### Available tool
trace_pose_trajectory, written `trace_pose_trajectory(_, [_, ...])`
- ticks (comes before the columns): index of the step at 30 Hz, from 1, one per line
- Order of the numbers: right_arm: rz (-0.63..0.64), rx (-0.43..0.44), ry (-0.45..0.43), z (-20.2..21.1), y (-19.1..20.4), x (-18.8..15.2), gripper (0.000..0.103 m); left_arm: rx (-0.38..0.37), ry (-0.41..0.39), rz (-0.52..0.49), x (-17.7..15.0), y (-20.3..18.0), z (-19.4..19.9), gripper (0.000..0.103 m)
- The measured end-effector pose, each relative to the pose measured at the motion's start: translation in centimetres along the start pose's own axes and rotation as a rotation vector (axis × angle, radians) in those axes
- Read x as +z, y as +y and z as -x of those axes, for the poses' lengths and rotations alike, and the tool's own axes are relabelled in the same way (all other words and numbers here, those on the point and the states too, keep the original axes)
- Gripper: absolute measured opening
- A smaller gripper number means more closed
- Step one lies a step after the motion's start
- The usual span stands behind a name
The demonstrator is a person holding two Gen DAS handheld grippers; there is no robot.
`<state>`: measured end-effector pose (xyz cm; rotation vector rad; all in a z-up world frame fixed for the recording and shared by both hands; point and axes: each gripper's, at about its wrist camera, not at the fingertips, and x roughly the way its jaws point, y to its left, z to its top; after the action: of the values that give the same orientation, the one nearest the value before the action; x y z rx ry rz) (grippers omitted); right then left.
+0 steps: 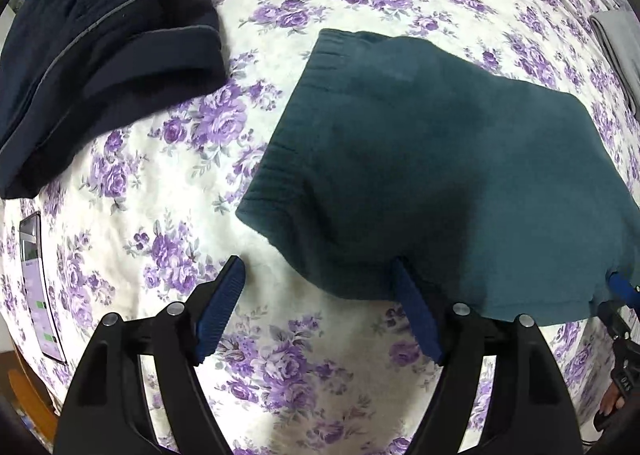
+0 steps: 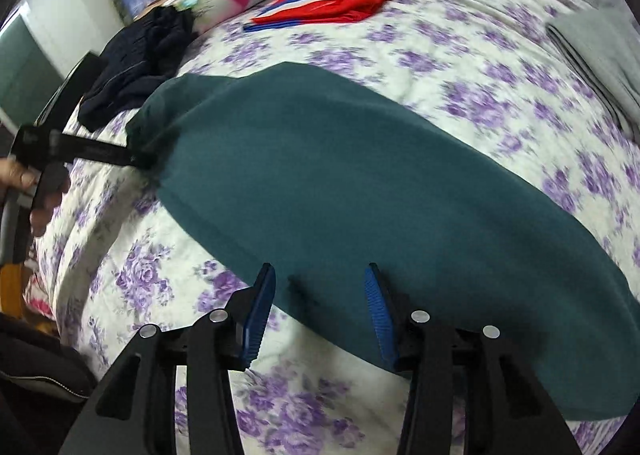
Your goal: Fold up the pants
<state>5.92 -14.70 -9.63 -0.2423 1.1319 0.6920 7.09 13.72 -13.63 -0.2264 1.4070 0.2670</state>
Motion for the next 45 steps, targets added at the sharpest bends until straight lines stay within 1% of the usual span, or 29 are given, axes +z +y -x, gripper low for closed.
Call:
trace_pose_trajectory(1, [0.015,-0.007,0.006,-0.4,0.4,0.1,0.043,0.0,-0.001,-0.004,0.5,-0.2,-0.1,0.074])
trace_pose_trajectory(2, [0.036,-0.012,0.017,-1.1,0.9,0.2,0.035,0.002,-0.001,-0.005,1.0,-1.4,-0.2,0.074])
trace_pose_trajectory(3, [0.054,-0.018,0.029,-1.7,1.2,0.5,0.025,0.004,0.0,-0.006,1.2,-2.0,-0.2,0.074])
trace_pose_trajectory(4, [0.072,-0.039,0.037,-2.2,1.5,0.5,0.02,0.004,0.001,-0.006,1.2,-2.0,-0.1,0.074])
trace_pose_trajectory(5, [0.074,-0.048,0.038,-2.4,1.6,0.6,0.012,0.004,0.001,-0.006,0.7,-2.9,0.5,0.074])
trace_pose_trajectory(6, [0.061,-0.035,0.035,-2.3,1.4,0.7,0.002,0.002,0.003,-0.006,0.7,-3.0,0.5,0.074])
trace_pose_trajectory(11, [0.009,0.068,-0.018,0.9,0.7,0.6,0.002,-0.007,0.008,0.007,1.2,-3.2,-0.2,0.077])
trace_pose_trajectory(13, [-0.007,0.116,-0.018,1.8,0.5,0.3,0.002,-0.005,0.003,0.01,1.1,-3.0,0.0,0.077])
trace_pose_trajectory(15, [-0.015,0.132,0.029,1.0,0.3,-0.5,0.002,-0.003,0.008,0.007,1.0,-2.3,-0.2,0.077])
trace_pose_trajectory(17, [0.011,0.101,0.121,-1.4,0.5,-1.5,0.002,-0.002,0.016,0.011,1.0,-2.3,0.0,0.076])
trace_pose_trajectory(18, [0.022,0.088,0.127,-1.9,0.6,-1.7,0.003,-0.002,0.015,0.013,1.0,-2.3,0.2,0.075])
trace_pose_trajectory(19, [0.023,0.09,0.11,-1.6,0.7,-1.7,0.004,-0.001,0.002,0.002,1.0,-2.4,0.6,0.075])
trace_pose_trajectory(20, [0.01,0.104,0.099,-1.1,0.5,-1.2,0.011,-0.005,-0.018,-0.02,1.0,-2.9,1.2,0.075])
trace_pose_trajectory(21, [-0.01,0.128,0.086,-0.5,0.2,-0.7,0.026,-0.018,-0.052,-0.062,1.1,-3.7,2.1,0.075])
trace_pose_trajectory(22, [-0.036,0.158,0.053,0.4,-0.4,0.0,0.03,-0.027,-0.076,-0.098,1.0,-4.5,2.7,0.075])
trace_pose_trajectory(23, [-0.057,0.172,0.024,0.9,-0.9,0.5,0.033,-0.032,-0.088,-0.126,1.1,-5.2,2.9,0.076])
trace_pose_trajectory(25, [-0.122,0.188,-0.028,1.7,-2.3,2.2,0.033,-0.044,-0.091,-0.161,1.4,-6.6,2.6,0.076])
trace_pose_trajectory(27, [-0.187,0.17,-0.085,1.7,-3.9,4.9,0.033,-0.041,-0.068,-0.165,1.6,-7.2,1.3,0.076])
trace_pose_trajectory(28, [-0.198,0.158,-0.11,1.4,-4.3,6.4,0.032,-0.007,-0.028,-0.161,1.7,-7.3,-0.2,0.076])
trace_pose_trajectory(29, [-0.201,0.145,-0.121,0.9,-4.6,7.6,0.03,0.008,-0.008,-0.155,1.7,-7.4,-0.9,0.078])
trace_pose_trajectory(31, [-0.223,0.127,-0.137,-0.6,-5.0,10.3,0.024,-0.019,-0.024,-0.127,1.5,-6.9,-1.1,0.078])
trace_pose_trajectory(33, [-0.273,0.131,-0.139,-2.1,-5.5,11.9,0.021,-0.025,-0.016,-0.137,1.5,-6.7,-1.0,0.078])
trace_pose_trajectory(34, [-0.298,0.149,-0.129,-2.9,-5.9,12.6,0.018,-0.022,-0.012,-0.146,1.6,-6.6,-0.8,0.078])
trace_pose_trajectory(35, [-0.307,0.18,-0.09,-4.1,-5.6,12.8,0.01,-0.019,-0.011,-0.15,1.7,-6.5,-0.6,0.077])
trace_pose_trajectory(36, [-0.29,0.199,-0.044,-5.0,-5.0,12.8,0.006,-0.018,-0.009,-0.153,1.9,-6.4,-0.3,0.075])
trace_pose_trajectory(37, [-0.254,0.222,-0.009,-5.4,-4.2,12.2,0.005,-0.028,-0.026,-0.154,2.3,-6.5,0.6,0.075])
trace_pose_trajectory(41, [-0.168,0.276,0.067,-4.9,-2.4,9.0,0.003,-0.067,-0.128,-0.147,4.7,-7.1,3.8,0.075])
trace_pose_trajectory(43, [-0.148,0.278,0.073,-4.2,-2.0,7.5,0.003,-0.087,-0.152,-0.142,6.4,-8.4,4.4,0.075])
trace_pose_trajectory(45, [-0.158,0.28,0.064,-3.9,-2.1,6.9,0.003,-0.092,-0.159,-0.169,8.4,-10.7,4.4,0.075])
